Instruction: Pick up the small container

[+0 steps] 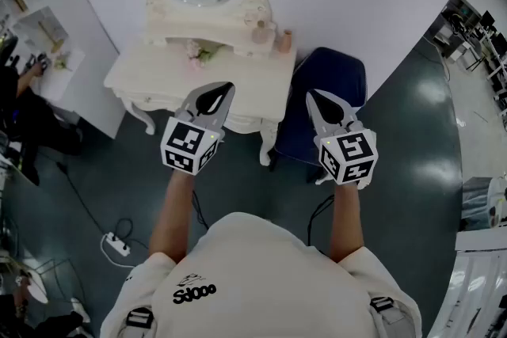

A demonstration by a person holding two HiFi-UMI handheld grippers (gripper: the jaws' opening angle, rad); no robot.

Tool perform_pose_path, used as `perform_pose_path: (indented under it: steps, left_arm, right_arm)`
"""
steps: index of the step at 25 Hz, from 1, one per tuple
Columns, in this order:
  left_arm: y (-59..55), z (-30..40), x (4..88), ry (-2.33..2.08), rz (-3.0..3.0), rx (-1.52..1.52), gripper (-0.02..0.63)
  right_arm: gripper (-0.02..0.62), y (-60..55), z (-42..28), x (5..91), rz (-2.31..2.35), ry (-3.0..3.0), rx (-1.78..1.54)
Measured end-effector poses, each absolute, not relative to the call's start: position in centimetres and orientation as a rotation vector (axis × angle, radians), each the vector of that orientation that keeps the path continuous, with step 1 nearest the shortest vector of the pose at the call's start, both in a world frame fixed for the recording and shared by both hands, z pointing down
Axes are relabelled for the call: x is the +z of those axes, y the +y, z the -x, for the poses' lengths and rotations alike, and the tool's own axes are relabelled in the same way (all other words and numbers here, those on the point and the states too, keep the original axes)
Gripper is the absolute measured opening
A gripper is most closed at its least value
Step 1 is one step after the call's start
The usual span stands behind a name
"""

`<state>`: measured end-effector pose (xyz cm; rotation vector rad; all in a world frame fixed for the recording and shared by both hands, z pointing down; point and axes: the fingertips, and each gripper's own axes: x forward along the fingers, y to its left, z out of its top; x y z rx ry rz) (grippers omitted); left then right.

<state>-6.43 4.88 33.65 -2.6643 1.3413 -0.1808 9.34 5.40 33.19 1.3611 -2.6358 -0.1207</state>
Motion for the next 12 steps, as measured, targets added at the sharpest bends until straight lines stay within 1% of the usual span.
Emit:
perform_pose_path:
  steps: [12]
  left_arm:
    - [5.25,7.51,33.49,1.333,2.677,-0.162,0.018]
  right_arm:
    - [0.002,6.02,-8.37,32.5,-1.375,-2.685,-0.09]
